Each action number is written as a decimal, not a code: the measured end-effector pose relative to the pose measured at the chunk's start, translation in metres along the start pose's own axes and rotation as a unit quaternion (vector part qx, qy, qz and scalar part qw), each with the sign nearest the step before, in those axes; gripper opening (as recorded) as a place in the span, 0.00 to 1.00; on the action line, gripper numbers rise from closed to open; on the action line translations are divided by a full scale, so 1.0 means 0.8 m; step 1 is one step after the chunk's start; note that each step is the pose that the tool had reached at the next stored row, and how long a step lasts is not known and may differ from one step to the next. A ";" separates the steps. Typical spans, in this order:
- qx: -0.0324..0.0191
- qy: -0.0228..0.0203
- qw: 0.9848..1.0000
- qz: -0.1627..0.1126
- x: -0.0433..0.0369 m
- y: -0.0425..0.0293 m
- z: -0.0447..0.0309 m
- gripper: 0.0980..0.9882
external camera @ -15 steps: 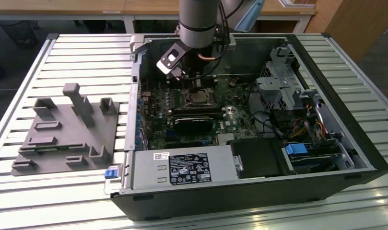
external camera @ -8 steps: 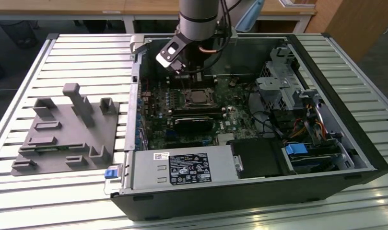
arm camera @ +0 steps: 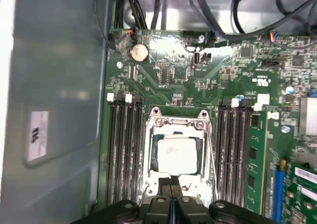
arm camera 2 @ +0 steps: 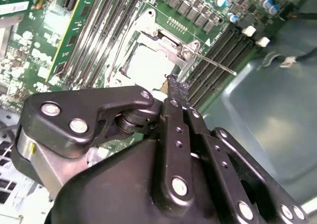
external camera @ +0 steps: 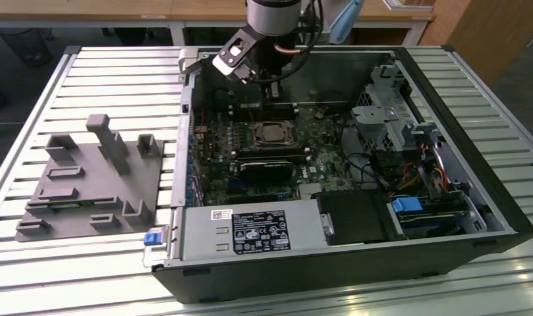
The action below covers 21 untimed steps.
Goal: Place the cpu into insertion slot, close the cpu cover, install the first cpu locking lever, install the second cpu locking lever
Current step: 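Install the first cpu locking lever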
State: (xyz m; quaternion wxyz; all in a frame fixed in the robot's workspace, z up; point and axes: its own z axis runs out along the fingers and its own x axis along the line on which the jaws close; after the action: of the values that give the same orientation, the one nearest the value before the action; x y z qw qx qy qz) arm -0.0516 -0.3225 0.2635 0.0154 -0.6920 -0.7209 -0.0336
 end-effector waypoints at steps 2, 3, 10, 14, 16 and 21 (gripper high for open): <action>0.000 0.000 1.000 -0.008 0.000 0.0001 -0.0005 0.03; 0.001 0.001 1.000 -0.017 0.000 0.0001 -0.0006 0.03; 0.006 0.003 0.996 -0.093 0.000 0.0000 -0.0004 0.03; 0.008 0.003 0.993 -0.117 0.000 0.0000 -0.0003 0.03; 0.009 0.003 0.992 -0.126 0.000 0.0000 -0.0004 0.03; 0.011 0.004 0.987 -0.161 -0.001 0.0000 -0.0005 0.03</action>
State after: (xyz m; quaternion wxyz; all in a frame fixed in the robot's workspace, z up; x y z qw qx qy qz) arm -0.0516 -0.3230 0.2639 0.0207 -0.5664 -0.8233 -0.0306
